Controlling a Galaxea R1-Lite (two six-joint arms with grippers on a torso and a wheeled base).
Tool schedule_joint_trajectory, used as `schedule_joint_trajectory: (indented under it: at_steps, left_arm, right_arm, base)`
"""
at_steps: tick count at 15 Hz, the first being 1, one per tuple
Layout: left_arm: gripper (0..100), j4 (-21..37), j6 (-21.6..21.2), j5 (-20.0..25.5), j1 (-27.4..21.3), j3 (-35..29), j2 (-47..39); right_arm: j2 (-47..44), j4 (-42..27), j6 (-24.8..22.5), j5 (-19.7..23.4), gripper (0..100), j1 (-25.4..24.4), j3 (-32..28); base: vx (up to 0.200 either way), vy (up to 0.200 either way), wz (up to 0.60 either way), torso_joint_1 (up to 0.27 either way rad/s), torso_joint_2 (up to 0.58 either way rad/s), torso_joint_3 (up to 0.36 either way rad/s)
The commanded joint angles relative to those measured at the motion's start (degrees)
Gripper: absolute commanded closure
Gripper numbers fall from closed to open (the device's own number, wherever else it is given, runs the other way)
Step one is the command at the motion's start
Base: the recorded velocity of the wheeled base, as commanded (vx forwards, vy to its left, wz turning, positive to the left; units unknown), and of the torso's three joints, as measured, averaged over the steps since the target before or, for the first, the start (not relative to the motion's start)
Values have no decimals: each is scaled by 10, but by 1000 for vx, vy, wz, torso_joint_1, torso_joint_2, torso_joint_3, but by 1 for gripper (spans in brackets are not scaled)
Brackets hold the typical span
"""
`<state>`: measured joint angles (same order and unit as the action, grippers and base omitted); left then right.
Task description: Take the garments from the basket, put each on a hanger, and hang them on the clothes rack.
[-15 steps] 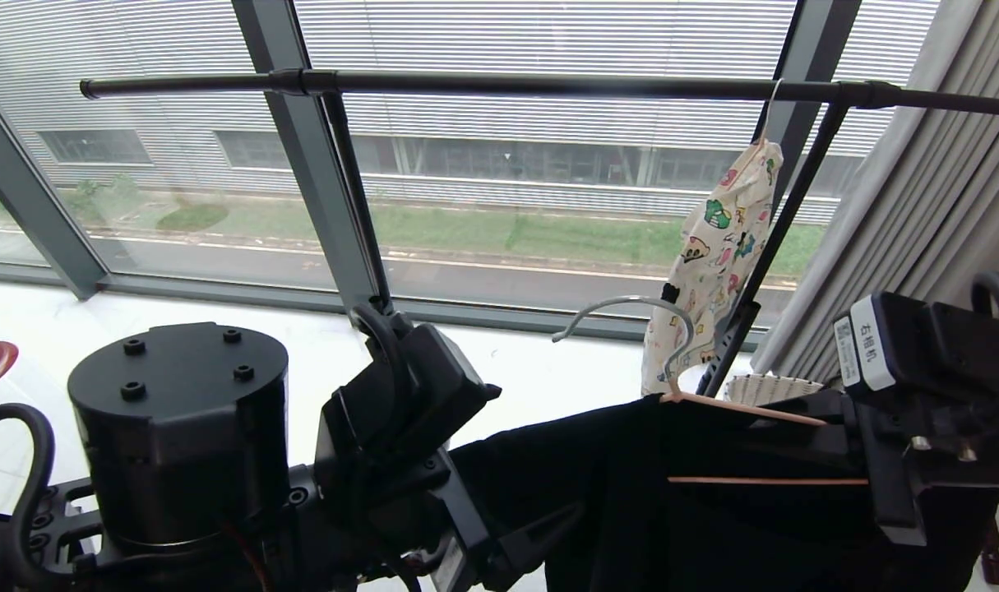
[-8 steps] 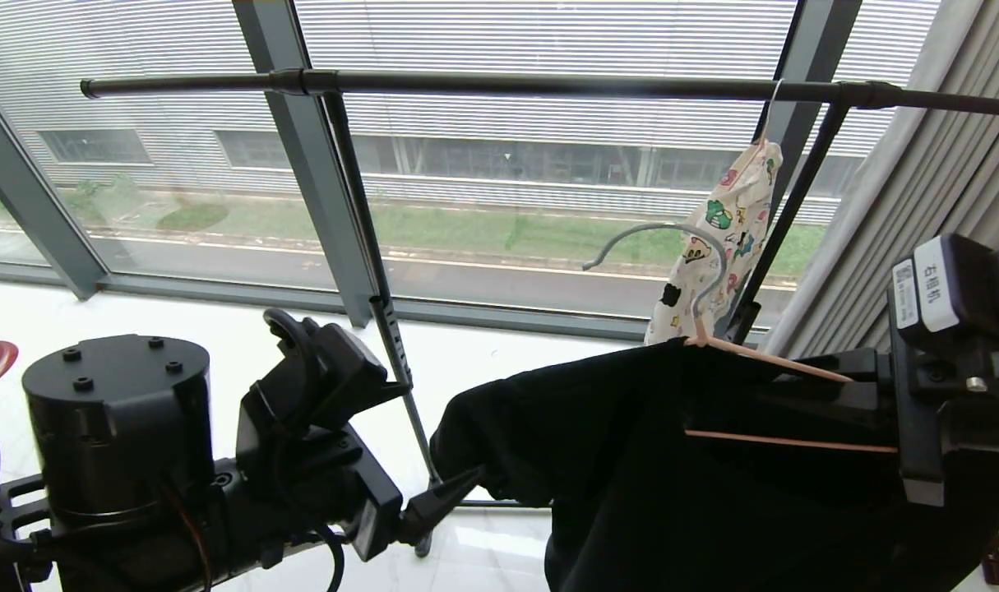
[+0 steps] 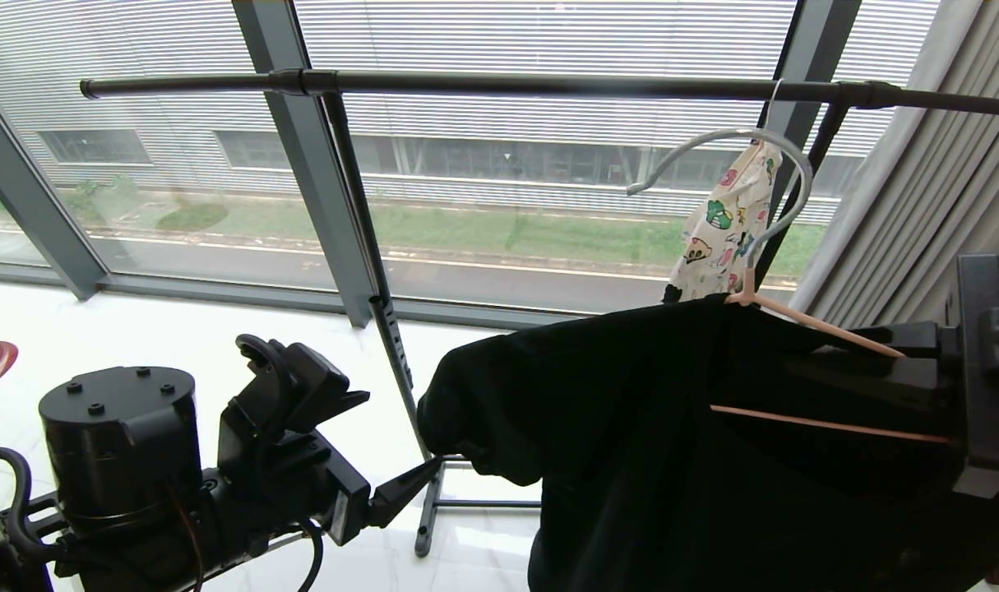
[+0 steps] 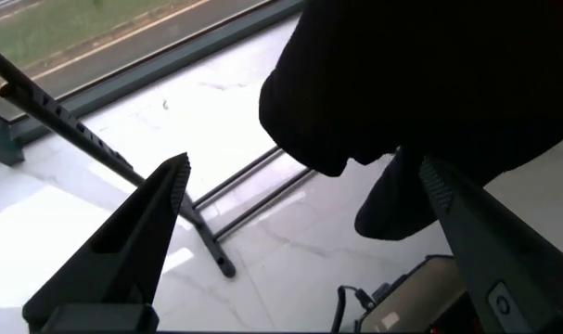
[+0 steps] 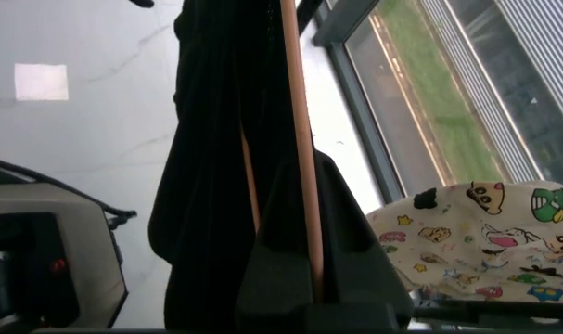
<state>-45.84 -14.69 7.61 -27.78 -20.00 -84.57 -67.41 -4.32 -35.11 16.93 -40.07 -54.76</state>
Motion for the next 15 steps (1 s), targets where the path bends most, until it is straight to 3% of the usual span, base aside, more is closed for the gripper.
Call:
schedule_joint_trajectory:
  at_steps: [1,3,5,6,10,12,15]
  left_arm:
    - [0,-12,1,0,1,-9,-21]
    - [0,-31,2,7,0,-14,-28]
    - [0,-32,1,44,1,-13,-26]
    - [100,-32,0,44,1,-14,-27]
    - [100,-32,0,41,18,-12,-25]
    - [100,-32,-1,40,56,-11,-20]
    - [100,-32,-3,42,152,-13,-14]
  right_arm:
    - [16,0,2,2,100,-20,1]
    - [15,1,3,1,100,-38,-1]
    - [15,1,3,1,100,-41,-1]
    - [15,1,3,1,100,-41,-1]
    - [18,1,8,-2,100,-38,0]
    - [22,2,21,-7,100,-26,0]
    - [33,8,37,-8,100,-5,0]
  base:
    - [0,0,0,0,0,0]
    - [0,0,0,0,0,0]
    - [0,0,0,0,0,0]
    - [0,0,0,0,0,0]
    - [0,0,0,0,0,0]
    - [0,0,0,0,0,0]
    - [0,0,0,0,0,0]
